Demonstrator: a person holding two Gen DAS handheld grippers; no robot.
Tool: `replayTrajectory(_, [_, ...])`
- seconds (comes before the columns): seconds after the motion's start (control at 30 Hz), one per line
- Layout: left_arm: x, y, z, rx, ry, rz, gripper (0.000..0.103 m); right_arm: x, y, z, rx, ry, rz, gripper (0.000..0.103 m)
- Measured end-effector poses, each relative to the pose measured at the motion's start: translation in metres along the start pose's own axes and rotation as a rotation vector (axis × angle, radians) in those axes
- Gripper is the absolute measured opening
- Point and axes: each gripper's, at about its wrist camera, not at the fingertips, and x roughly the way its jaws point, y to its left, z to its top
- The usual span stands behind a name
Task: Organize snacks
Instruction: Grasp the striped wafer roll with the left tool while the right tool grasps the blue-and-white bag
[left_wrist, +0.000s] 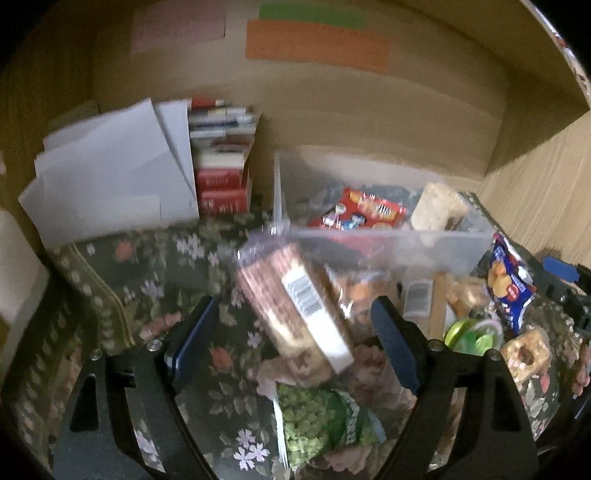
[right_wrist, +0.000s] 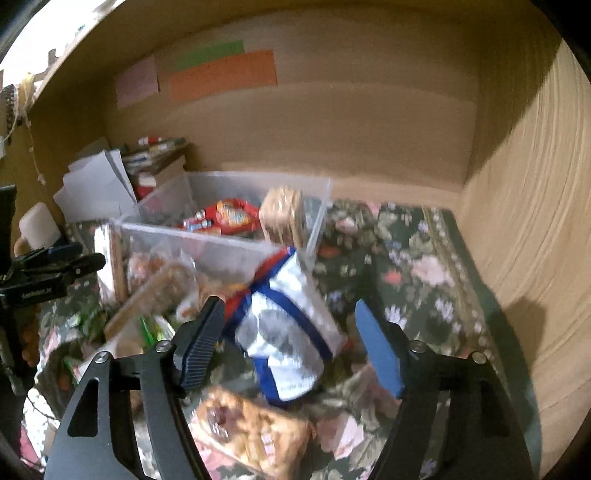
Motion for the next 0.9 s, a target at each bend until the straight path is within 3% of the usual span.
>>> replayTrajectory(0.23, [0.019, -0.002, -0.009, -0.019, 0.033, -0.007, 0.084, 0.015, -0.001, -0.015, 0.009, 0.059, 0.02, 0.076])
replayTrajectory(0.37, [0.031, -0.004, -0.007, -0.031, 0.042, -0.005, 0.076, 0.025, 0.001, -0.016, -0.001, 0.084, 0.014, 0.076])
replayTrajectory(0.47, [0.038, -0.004, -0.006, -0.038, 0.056, -0.03, 0.064, 0.032, 0.001, -0.014, -0.01, 0.091, 0.008, 0.084])
replayTrajectory(0.6, [0.04, -0.007, -0.005, -0.029, 0.048, -0.054, 0.049, 0.04, 0.002, -0.011, -0.03, 0.105, 0.004, 0.084])
replayTrajectory(0.73, [0.039, -0.009, -0.006, -0.018, 0.034, -0.058, 0.048, 0.05, 0.005, -0.011, -0.044, 0.135, 0.026, 0.084])
replayTrajectory(0.83, [0.038, -0.011, -0.007, -0.021, 0.031, -0.065, 0.047, 0.053, 0.004, -0.012, -0.038, 0.142, 0.029, 0.074])
replayTrajectory(0.87, [0.037, -0.011, -0.007, -0.019, 0.029, -0.065, 0.047, 0.053, 0.003, -0.012, -0.037, 0.141, 0.027, 0.064])
replayTrajectory(0.9, [0.036, -0.012, -0.008, -0.017, 0.025, -0.064, 0.047, 0.053, 0.002, -0.012, -0.032, 0.141, 0.035, 0.06])
